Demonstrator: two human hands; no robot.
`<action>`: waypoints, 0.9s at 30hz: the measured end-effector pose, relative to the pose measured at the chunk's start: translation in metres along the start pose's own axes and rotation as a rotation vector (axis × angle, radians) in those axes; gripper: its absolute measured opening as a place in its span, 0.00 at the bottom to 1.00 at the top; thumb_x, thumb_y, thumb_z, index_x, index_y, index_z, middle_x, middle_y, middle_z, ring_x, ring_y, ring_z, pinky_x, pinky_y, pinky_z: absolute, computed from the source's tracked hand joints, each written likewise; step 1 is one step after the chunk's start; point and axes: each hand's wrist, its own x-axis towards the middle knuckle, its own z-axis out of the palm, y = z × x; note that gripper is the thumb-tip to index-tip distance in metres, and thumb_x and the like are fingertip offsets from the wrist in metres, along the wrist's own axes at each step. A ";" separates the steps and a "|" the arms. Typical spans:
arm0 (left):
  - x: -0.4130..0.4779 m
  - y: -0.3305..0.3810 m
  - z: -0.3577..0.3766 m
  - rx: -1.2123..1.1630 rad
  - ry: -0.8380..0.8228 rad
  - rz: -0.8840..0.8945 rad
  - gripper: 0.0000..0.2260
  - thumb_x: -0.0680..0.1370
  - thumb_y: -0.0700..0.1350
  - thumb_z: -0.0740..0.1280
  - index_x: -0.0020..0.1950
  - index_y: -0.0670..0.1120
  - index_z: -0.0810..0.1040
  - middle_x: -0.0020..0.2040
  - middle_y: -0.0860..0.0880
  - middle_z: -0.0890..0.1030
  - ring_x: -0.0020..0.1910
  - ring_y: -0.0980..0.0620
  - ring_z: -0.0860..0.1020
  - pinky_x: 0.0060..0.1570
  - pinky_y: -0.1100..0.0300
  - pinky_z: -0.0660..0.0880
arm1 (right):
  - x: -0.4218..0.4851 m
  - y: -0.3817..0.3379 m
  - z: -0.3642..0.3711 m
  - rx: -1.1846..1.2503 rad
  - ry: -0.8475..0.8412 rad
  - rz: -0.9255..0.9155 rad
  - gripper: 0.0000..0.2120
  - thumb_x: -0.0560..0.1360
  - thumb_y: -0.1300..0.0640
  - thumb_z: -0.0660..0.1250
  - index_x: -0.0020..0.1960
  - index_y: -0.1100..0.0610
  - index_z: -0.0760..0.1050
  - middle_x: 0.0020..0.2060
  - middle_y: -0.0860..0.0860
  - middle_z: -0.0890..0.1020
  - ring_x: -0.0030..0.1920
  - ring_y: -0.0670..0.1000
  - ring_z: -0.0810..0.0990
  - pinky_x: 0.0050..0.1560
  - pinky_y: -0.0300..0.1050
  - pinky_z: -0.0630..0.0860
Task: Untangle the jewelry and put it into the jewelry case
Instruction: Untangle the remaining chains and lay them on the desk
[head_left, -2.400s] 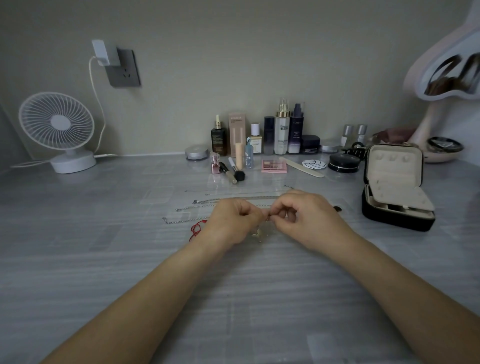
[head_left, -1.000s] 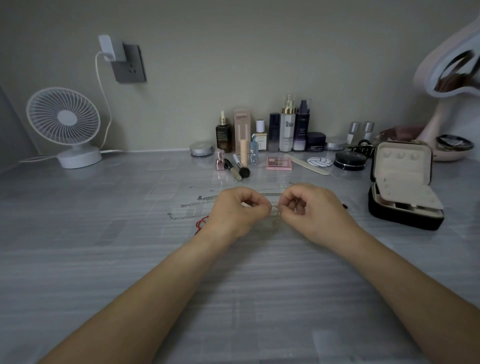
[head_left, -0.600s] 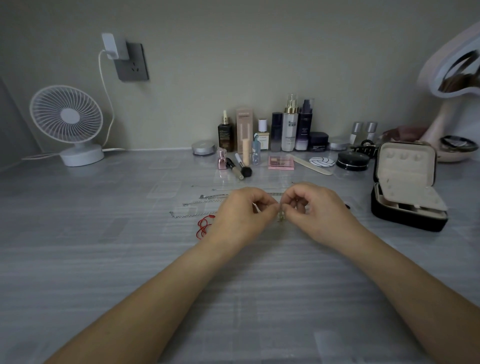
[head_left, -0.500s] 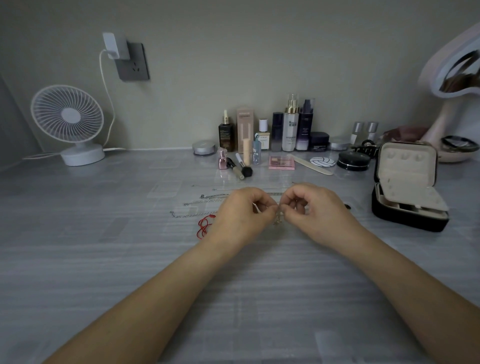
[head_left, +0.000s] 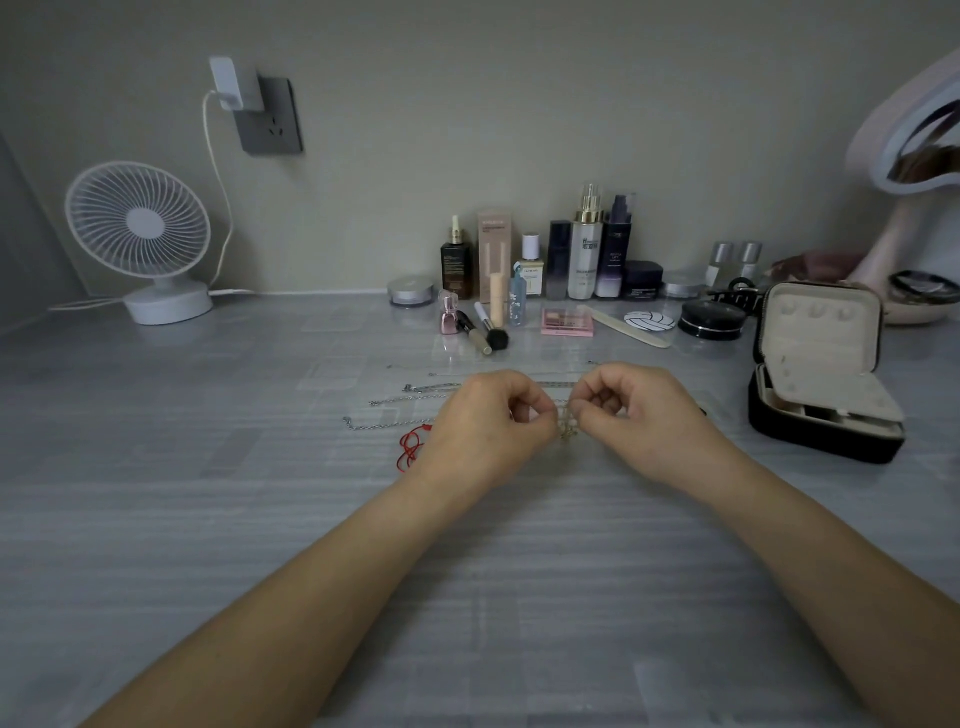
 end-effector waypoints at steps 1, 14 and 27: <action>-0.001 0.000 0.001 0.005 -0.022 -0.006 0.04 0.71 0.44 0.70 0.36 0.50 0.80 0.28 0.55 0.72 0.28 0.57 0.69 0.33 0.60 0.69 | 0.000 0.000 0.000 -0.001 0.002 0.002 0.12 0.71 0.62 0.68 0.34 0.48 0.74 0.29 0.44 0.75 0.28 0.39 0.70 0.31 0.29 0.68; 0.002 -0.002 0.004 -0.082 -0.009 -0.052 0.03 0.71 0.44 0.71 0.37 0.50 0.83 0.24 0.55 0.72 0.23 0.61 0.67 0.29 0.64 0.66 | -0.001 -0.003 0.001 -0.021 -0.019 -0.004 0.11 0.71 0.61 0.68 0.34 0.48 0.75 0.29 0.44 0.75 0.28 0.38 0.71 0.32 0.28 0.68; 0.001 0.001 -0.001 0.002 -0.006 -0.043 0.08 0.68 0.42 0.71 0.33 0.53 0.75 0.27 0.55 0.67 0.27 0.58 0.65 0.30 0.61 0.65 | -0.001 -0.002 -0.001 -0.064 -0.037 0.068 0.09 0.67 0.61 0.71 0.34 0.49 0.76 0.28 0.42 0.75 0.26 0.38 0.72 0.29 0.28 0.68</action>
